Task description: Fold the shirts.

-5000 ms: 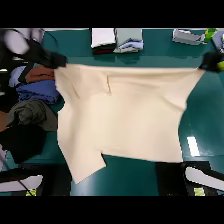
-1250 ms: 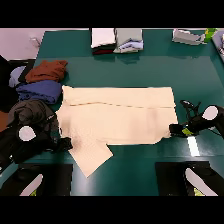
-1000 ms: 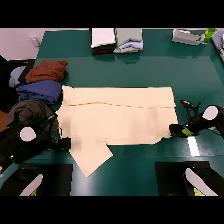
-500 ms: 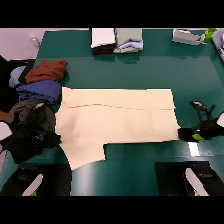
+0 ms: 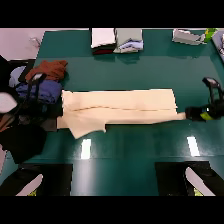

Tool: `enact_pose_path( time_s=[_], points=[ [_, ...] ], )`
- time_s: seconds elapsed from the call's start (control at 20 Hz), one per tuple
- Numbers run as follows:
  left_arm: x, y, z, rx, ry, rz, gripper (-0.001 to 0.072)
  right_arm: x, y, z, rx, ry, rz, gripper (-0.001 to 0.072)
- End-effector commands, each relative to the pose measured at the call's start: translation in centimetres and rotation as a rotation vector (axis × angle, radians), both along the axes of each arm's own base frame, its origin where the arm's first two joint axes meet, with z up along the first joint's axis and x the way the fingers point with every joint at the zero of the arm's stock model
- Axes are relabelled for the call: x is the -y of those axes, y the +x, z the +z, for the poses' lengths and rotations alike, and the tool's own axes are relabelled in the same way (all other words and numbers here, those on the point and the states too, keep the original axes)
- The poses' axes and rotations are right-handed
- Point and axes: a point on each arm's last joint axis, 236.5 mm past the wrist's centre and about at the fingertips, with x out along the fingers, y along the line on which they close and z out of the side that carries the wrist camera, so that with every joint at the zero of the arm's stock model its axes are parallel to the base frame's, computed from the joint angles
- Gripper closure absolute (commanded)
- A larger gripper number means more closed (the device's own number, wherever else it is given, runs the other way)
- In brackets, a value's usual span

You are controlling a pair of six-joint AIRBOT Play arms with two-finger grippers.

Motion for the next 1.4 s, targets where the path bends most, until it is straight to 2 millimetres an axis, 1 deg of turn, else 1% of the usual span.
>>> enact_pose_path(
  time_s=[0.0,0.1,0.2,0.3,0.4,0.45,0.5,0.55,0.6,0.65,0.7,0.75,0.8,0.85,0.9,0.95,1.0,1.05,1.1,1.2,1.25,1.35],
  points=[
    [-0.4,8.0,-0.3,0.102,0.058,0.016,0.0684,-0.2,6.9,-0.1,0.035,-0.005,0.032,0.0702],
    [-0.6,11.3,-0.8,0.125,0.093,0.019,0.0684,-0.1,9.8,-1.1,0.004,0.000,0.036,0.0702],
    [-0.4,13.8,-1.8,0.140,0.104,0.014,0.0683,-0.7,12.2,-2.4,-0.020,0.043,0.032,0.0702],
    [-0.2,15.5,-3.2,0.158,0.108,0.013,0.0683,-1.1,14.1,-3.4,-0.032,0.069,0.031,0.0702],
    [-0.2,15.8,-4.5,0.138,0.111,0.013,0.0681,-1.8,15.9,-4.1,-0.033,0.104,0.031,0.0699],
    [-0.1,15.7,-4.7,0.131,0.108,0.014,0.0556,-2.3,16.7,-4.1,-0.028,0.129,0.027,0.0697],
    [0.1,15.8,-4.5,0.130,0.094,0.024,0.0297,-2.5,17.7,-4.0,-0.005,0.144,0.026,0.0679],
    [0.1,15.8,-4.2,0.131,0.091,0.025,0.0282,-2.7,18.6,-3.6,0.025,0.153,0.039,0.0515],
    [0.2,15.9,-3.6,0.132,0.091,0.022,0.0279,-2.5,19.2,-3.0,0.046,0.149,0.041,0.0378],
    [0.3,15.9,-2.9,0.128,0.091,0.016,0.0280,-2.1,19.4,-2.3,0.056,0.139,0.042,0.0301],
    [0.4,15.8,-2.1,0.120,0.090,0.010,0.0281,-1.6,19.2,-1.9,0.053,0.132,0.054,0.0298],
    [0.5,15.2,-1.6,0.095,0.087,0.000,0.0282,-0.9,18.6,-1.7,0.039,0.127,0.059,0.0297],
    [0.6,14.5,-1.4,0.059,0.091,-0.014,0.0338,0.1,17.7,-1.9,0.021,0.128,0.047,0.0266],
    [0.5,13.6,-1.6,0.021,0.102,-0.036,0.0600,1.1,16.7,-2.5,-0.001,0.132,0.021,0.0201],
    [0.6,13.0,-1.8,0.003,0.108,-0.061,0.0675,2.2,15.5,-3.5,-0.033,0.141,-0.014,0.0177],
    [0.8,12.8,-1.9,-0.010,0.099,-0.062,0.0674,3.1,14.2,-4.9,-0.071,0.156,-0.047,0.0177],
    [1.3,12.7,-1.8,-0.012,0.074,-0.061,0.0675,3.5,13.1,-6.2,-0.111,0.173,-0.072,0.0177],
    [2.1,12.8,-1.6,-0.011,0.037,-0.058,0.0675,3.7,12.1,-7.6,-0.146,0.186,-0.091,0.0177],
    [2.8,12.8,-1.4,-0.011,0.000,-0.054,0.0682,3.5,11.5,-8.7,-0.165,0.197,-0.100,0.0177],
    [3.9,13.0,-1.0,-0.008,-0.054,-0.046,0.0683,2.0,11.3,-10.2,-0.163,0.258,-0.123,0.0180],
    [4.1,13.0,-0.9,-0.008,-0.065,-0.045,0.0683,1.2,11.5,-10.7,-0.150,0.280,-0.127,0.0181],
    [4.1,13.0,-0.9,-0.009,-0.065,-0.045,0.0683,0.3,11.4,-11.6,-0.159,0.272,-0.100,0.0182]
  ],
)
